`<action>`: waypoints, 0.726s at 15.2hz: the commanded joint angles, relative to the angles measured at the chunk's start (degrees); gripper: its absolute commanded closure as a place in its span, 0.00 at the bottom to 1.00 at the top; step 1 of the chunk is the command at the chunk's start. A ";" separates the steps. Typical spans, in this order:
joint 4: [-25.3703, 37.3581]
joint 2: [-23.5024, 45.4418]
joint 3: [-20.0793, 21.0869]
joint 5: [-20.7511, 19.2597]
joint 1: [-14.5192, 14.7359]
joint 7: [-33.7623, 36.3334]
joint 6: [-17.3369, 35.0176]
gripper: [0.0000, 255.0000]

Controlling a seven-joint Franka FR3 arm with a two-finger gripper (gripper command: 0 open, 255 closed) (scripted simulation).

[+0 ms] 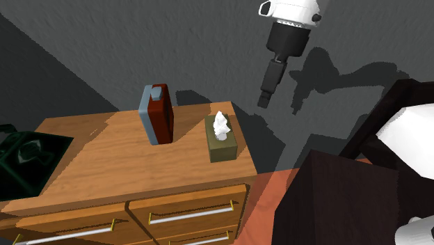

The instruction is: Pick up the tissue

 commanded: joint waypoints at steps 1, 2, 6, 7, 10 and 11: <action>2.09 5.76 -2.37 4.73 1.35 -5.04 2.73 0.00; 3.10 8.35 -3.27 7.31 1.82 -7.59 3.62 0.00; 8.29 19.29 -5.08 19.05 2.22 -18.38 5.20 0.00; 9.86 22.07 -4.97 22.01 1.79 -20.96 5.14 0.00; 15.07 30.19 -3.51 30.00 -0.59 -27.70 4.29 0.00; 16.94 32.79 -2.79 32.29 -1.59 -29.57 3.87 0.00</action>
